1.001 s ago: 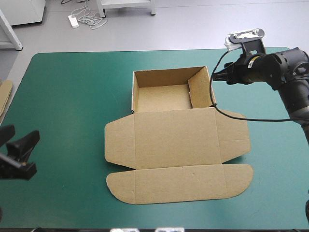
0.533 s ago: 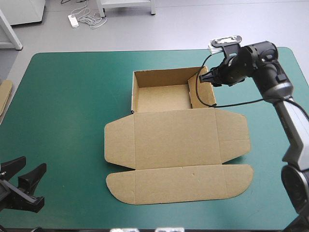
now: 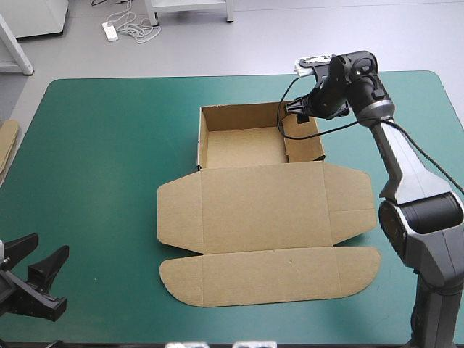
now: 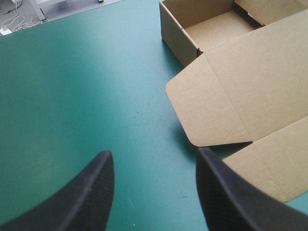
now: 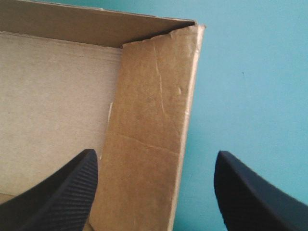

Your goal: Fold the box

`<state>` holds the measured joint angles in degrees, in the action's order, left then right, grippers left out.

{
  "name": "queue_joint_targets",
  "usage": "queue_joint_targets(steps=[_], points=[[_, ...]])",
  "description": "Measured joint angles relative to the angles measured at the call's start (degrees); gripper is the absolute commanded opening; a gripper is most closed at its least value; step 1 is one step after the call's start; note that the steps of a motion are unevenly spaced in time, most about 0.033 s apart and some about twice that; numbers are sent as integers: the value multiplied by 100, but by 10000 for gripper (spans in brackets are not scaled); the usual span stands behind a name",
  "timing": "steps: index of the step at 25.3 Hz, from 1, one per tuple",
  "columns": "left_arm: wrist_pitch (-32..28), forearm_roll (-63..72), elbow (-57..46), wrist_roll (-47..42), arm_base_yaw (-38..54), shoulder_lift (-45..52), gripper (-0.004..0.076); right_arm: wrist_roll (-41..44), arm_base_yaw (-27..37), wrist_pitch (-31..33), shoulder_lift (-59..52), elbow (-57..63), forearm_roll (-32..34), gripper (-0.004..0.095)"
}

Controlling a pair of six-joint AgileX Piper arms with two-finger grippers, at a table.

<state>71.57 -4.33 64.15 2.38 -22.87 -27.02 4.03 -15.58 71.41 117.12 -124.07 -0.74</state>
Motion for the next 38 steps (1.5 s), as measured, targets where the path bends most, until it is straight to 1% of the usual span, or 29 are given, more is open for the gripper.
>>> queue_joint_targets(steps=[4, 9, 11, 12, 16, 21, 24, 30, 34, 38], points=[[0, 4, -33, 0, 0, 0, 372, -46, 6, 0, 211, 0, 74, 626], [0, 4, -57, 0, 0, 0, 372, -25, 6, 0, 666, 0, 191, 511], [0, 4, -57, 0, 0, 0, 372, -25, 6, -11, 801, 5, 74, 421], [5, 4, -57, 0, 0, 0, 372, -25, 6, -17, 829, 5, 74, 350], [5, 4, -57, 0, 0, 0, 371, -25, 6, -17, 848, 5, 74, 198], [5, 4, -57, 0, 0, 0, 370, -25, 11, -21, 848, 5, 74, 82], [5, 4, -57, 0, 0, 0, 370, -25, 11, -35, 848, 5, 174, -18], [5, 4, -57, 0, 0, 0, 370, 33, 119, -108, 848, 74, 185, -15], [5, 4, -57, 0, 0, 0, 370, 39, 372, -199, 746, 345, 30, -15], [5, 4, -57, 0, 0, 0, 370, 32, 731, -251, 586, 605, 38, -15]])
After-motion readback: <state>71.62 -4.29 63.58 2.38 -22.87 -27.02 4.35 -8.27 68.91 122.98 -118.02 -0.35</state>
